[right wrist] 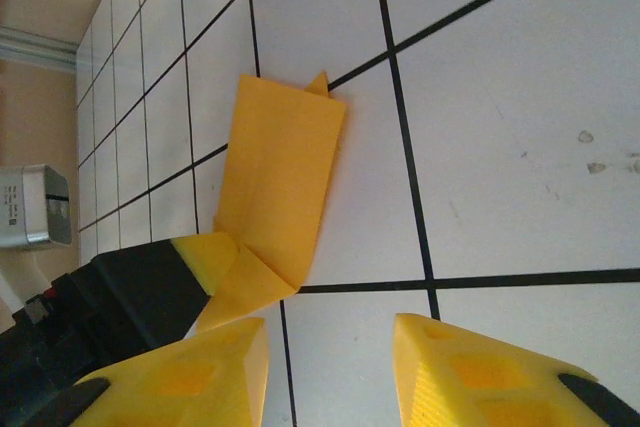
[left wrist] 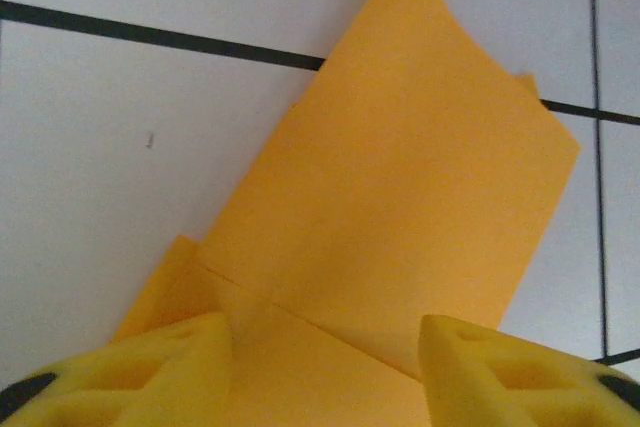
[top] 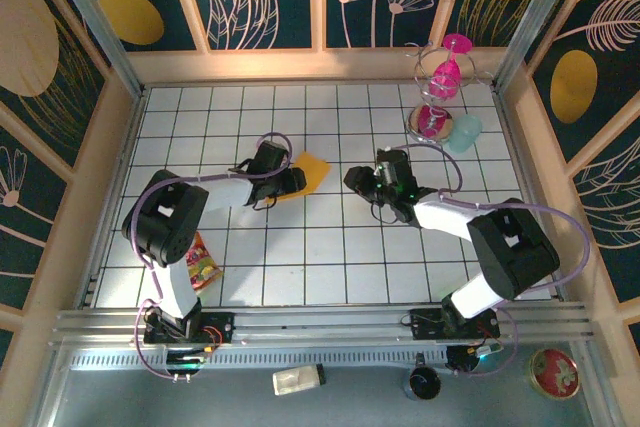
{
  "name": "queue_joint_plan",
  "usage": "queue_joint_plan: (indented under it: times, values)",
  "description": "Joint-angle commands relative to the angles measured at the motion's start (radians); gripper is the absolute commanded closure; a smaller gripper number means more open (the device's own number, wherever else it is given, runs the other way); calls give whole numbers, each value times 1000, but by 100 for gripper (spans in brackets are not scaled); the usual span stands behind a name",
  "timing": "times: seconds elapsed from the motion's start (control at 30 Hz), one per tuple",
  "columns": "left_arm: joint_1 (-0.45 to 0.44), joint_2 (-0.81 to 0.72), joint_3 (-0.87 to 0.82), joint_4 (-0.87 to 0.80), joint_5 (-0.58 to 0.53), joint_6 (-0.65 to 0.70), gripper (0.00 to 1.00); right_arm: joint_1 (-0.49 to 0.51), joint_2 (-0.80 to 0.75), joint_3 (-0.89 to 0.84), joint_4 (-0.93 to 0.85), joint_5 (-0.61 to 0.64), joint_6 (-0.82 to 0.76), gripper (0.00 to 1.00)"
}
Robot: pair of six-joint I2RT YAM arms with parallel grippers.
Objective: Fold a paper plane with a square sheet of paper (pick it up from the middle)
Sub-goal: Fold the wing for the fifth time at the center of the table.
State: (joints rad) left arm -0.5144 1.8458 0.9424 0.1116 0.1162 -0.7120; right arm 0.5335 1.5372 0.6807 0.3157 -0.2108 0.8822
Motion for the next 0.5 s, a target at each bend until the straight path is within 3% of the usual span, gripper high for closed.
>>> queue_joint_plan:
  times: [0.0,0.23,0.47]
  values:
    - [-28,-1,-65,67,123,-92,50,8,17,17,-13,15,60,62]
    - [-123,4,-91,138,160,-239,60,63,-2,-23,-57,35,136,63]
    - [-128,-18,-166,267,169,-404,71,111,-41,-97,-36,54,276,63]
